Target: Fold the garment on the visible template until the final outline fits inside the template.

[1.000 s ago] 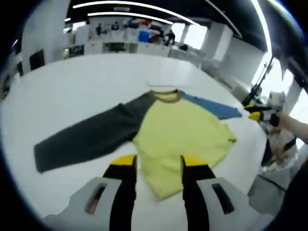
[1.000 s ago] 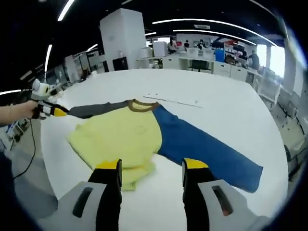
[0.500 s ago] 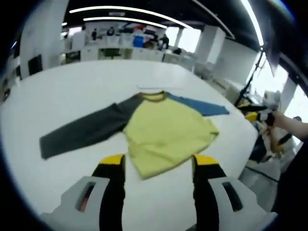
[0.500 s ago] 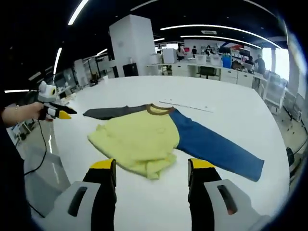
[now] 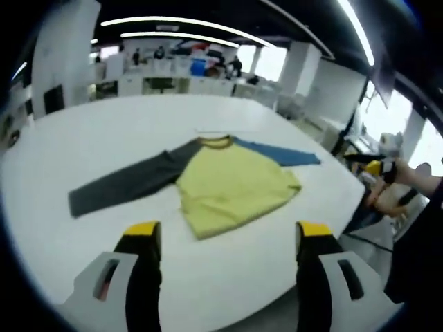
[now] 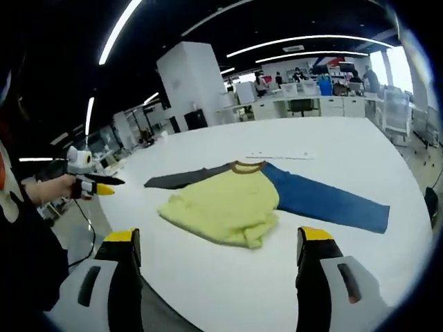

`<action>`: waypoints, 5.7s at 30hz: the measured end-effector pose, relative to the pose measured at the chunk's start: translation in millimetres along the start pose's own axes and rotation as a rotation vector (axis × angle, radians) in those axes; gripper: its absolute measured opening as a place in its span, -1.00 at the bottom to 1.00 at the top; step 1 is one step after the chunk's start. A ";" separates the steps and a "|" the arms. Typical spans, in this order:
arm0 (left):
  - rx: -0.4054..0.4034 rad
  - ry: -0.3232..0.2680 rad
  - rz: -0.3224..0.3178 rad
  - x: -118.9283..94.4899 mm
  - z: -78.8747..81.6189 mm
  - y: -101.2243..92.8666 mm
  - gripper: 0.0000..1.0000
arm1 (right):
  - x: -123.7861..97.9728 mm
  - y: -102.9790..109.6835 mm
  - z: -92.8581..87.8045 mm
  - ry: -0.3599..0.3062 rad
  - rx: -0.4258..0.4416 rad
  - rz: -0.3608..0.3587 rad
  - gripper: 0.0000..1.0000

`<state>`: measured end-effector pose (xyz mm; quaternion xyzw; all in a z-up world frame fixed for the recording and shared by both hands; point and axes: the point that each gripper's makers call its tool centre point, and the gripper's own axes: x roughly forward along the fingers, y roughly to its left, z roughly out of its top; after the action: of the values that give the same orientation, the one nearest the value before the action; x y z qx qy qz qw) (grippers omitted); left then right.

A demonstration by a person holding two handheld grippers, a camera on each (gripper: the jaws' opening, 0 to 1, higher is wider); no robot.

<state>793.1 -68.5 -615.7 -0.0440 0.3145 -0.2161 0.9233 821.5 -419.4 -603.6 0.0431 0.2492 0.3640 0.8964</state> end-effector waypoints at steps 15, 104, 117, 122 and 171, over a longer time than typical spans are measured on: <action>0.034 0.027 -0.019 -13.3 -10.4 -10.5 0.99 | -14.8 3.6 -12.6 0.033 -0.007 0.002 0.99; 0.032 0.215 0.053 175.2 -38.3 92.7 -0.57 | 177.6 -120.2 -68.3 0.272 0.065 -0.051 -0.77; 0.080 0.208 0.043 171.4 -34.3 88.0 -0.98 | 171.8 -114.3 -54.3 0.233 0.022 -0.038 -0.94; 0.086 0.197 0.035 165.3 -28.6 84.3 -1.00 | 165.8 -108.5 -49.6 0.232 -0.005 -0.022 -0.94; 0.187 0.178 -0.137 36.8 -64.3 29.6 -1.00 | 40.2 10.0 -72.0 0.325 -0.474 0.346 -0.95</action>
<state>791.6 -53.9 -694.2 0.0402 0.3699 -0.3101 0.8749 805.3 -392.5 -680.5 -0.1833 0.2865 0.5608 0.7548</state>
